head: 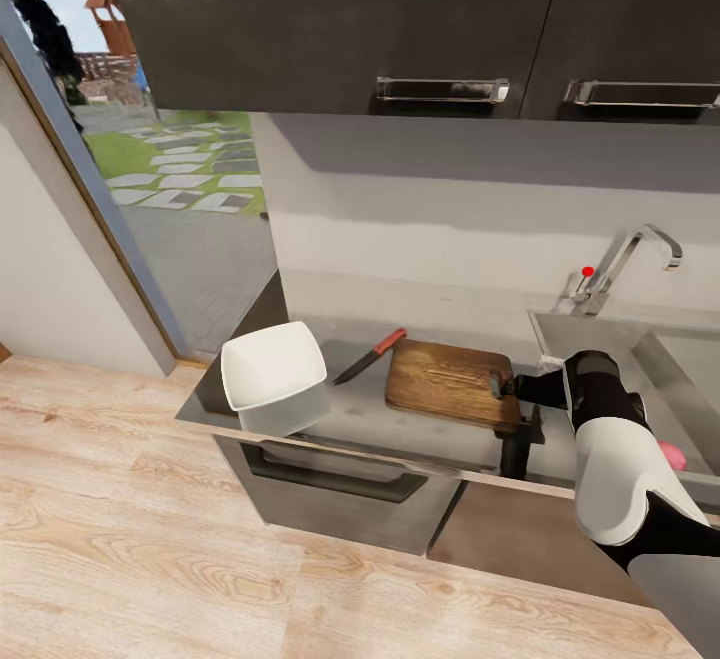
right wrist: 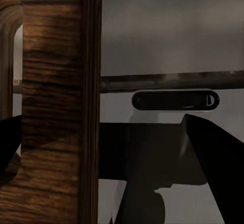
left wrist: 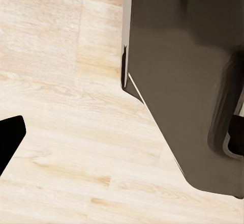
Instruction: In the kitchen, take the Vidalia onion out of the sink, dice it on the chopping board with the paring knife, put the diced onion into the bowl on the countertop, then place both the paring knife and the chopping board into the sink.
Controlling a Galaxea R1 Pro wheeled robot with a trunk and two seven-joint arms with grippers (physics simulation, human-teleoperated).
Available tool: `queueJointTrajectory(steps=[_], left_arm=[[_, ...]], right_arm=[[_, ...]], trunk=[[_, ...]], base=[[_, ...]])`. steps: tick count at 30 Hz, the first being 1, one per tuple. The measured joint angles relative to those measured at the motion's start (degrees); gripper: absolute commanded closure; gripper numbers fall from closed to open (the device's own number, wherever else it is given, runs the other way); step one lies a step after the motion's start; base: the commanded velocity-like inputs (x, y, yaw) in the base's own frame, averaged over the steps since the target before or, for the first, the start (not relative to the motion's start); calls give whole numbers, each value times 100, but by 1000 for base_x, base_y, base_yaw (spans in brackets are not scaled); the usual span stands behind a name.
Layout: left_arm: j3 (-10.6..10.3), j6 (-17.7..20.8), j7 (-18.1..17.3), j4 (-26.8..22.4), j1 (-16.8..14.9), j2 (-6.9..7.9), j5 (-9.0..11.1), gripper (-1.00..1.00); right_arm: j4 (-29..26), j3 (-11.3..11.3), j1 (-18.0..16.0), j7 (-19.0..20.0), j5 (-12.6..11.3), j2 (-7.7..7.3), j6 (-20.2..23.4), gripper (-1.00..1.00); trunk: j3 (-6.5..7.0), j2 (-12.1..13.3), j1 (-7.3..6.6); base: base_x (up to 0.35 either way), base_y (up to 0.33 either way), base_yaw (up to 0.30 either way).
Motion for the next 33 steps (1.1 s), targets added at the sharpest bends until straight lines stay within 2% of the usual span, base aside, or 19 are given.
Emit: queueJointTrajectory(steps=[17,21,25,27,30,33], left_arm=[[0,0,0,0,0,0,0,-100],[0,0,0,-1,0,-4,0,-100],[1,0,5,-1,1,-8,0,-100],[0,1,7,-1,1,-10,0,-100],[0,3,7,-1,0,-14,0,-100],[0,3,8,-1,1,-21,0,-100]], right_arm=[[-34,8,2,-11,45,-14,48,-100],[-338,20,-3,-23,89,-16,91,-100],[-992,302,-5,-14,71,3,348,-100],[-1453,604,-6,-2,53,16,493,-100],[-1834,876,-6,14,43,42,552,-100],[-2011,1023,-5,20,42,107,576,-100]], trunk=[[-1,2,1],[-1,2,1],[-1,3,1],[-1,2,1],[-1,2,1],[-2,3,1]], base=[[0,0,0],[0,0,0],[0,0,0],[0,0,0],[0,0,0],[0,0,0]])
